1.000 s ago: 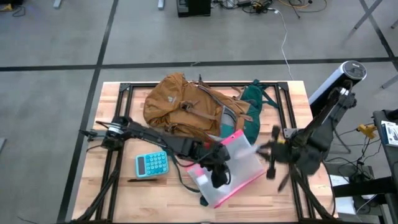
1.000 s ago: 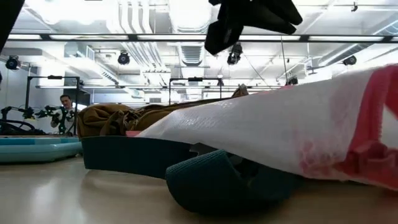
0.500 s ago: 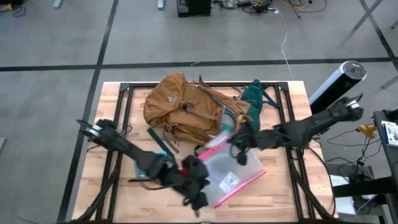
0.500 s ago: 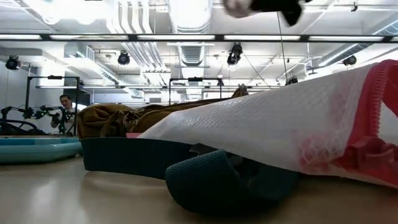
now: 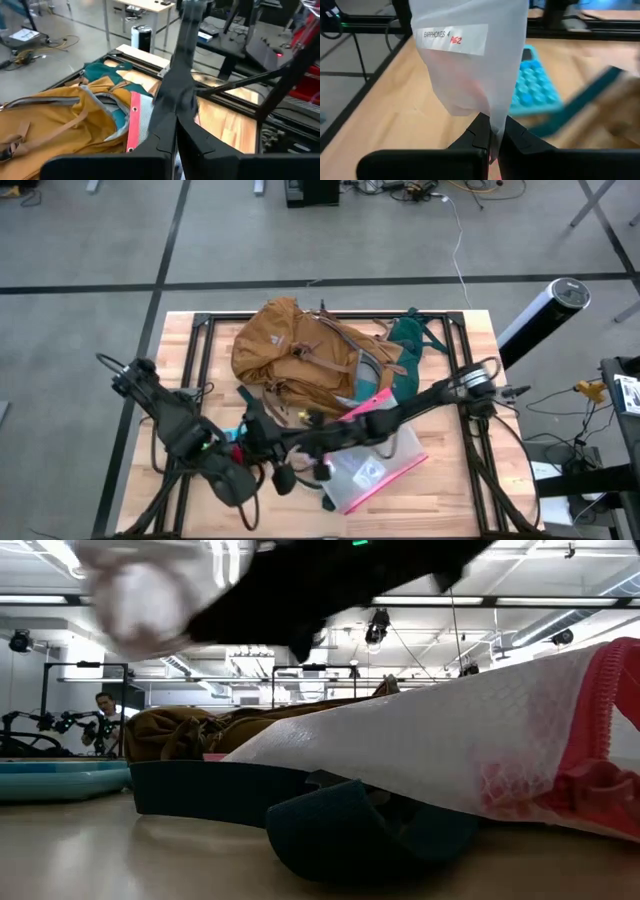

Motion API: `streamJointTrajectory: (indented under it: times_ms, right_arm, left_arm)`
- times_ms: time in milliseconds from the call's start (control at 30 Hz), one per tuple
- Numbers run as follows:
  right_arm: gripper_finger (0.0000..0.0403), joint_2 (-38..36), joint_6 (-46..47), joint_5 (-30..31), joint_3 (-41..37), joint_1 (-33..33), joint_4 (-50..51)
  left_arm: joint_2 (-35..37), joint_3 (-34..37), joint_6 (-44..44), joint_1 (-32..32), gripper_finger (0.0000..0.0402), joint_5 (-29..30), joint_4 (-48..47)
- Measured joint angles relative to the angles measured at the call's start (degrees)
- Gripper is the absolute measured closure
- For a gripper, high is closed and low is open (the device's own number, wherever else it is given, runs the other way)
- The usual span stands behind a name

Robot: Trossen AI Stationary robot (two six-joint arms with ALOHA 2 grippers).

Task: Unpack backpack
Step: Remove the earphones from the pink zip bag, then remove the playing cards from the pink zip bag

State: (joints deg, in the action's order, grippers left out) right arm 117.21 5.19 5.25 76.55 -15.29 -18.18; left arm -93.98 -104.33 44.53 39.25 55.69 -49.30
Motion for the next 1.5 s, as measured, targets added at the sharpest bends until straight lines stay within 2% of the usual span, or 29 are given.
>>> streamJointTrajectory:
  times_ms: [167, 367, 467, 600, 733, 833, 933, 1033, 1333, 1400, 1500]
  right_arm:
    - [0.0403, 10.50, 0.81, -0.94, 14.38, 1.17, 4.75]
    - [0.0388, 18.21, 4.26, -1.18, 27.98, 3.04, 15.68]
    - [0.0347, 20.22, 4.75, -1.29, 32.61, 4.16, 21.74]
    - [0.0268, 20.75, 4.75, -3.61, 36.03, 5.30, 28.53]
    - [0.0200, 18.75, 1.58, -3.86, 36.16, 5.65, 35.43]
    - [0.0175, 14.80, -3.86, -3.75, 35.75, 5.43, 42.65]
    - [0.0172, 10.48, -8.44, -3.60, 32.66, 4.49, 48.46]
    - [0.0182, 5.74, -11.09, -3.84, 25.91, 3.09, 51.49]
    - [0.0197, -20.06, -6.09, -3.82, -3.12, -1.84, 50.43]
    - [0.0195, -26.81, -4.35, -3.78, -8.63, -4.09, 49.10]
    - [0.0196, -35.36, -1.04, -2.47, -16.63, -8.73, 47.45]
  left_arm:
    - [1.27, 0.02, -3.37, -1.55, 0.0400, -3.90, -0.24]
    - [3.36, 0.02, -6.28, -2.34, 0.0400, -4.20, -1.41]
    - [3.70, 0.02, -8.40, -2.48, 0.0400, -3.87, -1.84]
    - [3.73, 0.01, -9.45, -2.78, 0.0400, -3.72, -3.14]
    - [3.57, 0.06, -9.54, -3.17, 0.0400, -3.71, -4.98]
    - [3.57, 0.07, -9.48, -3.15, 0.0400, -3.61, -6.50]
    - [3.57, 0.11, -9.52, -3.15, 0.0400, -3.61, -7.58]
    - [3.57, 0.11, -9.55, -3.15, 0.0400, -3.61, -7.71]
    - [0.31, 0.35, -12.41, -5.78, 0.0400, -3.83, -5.62]
    - [-1.66, 0.37, -13.50, -7.10, 0.0400, -4.99, -4.54]
    - [-5.27, 0.42, -16.94, -9.45, 0.0398, -11.40, -0.63]
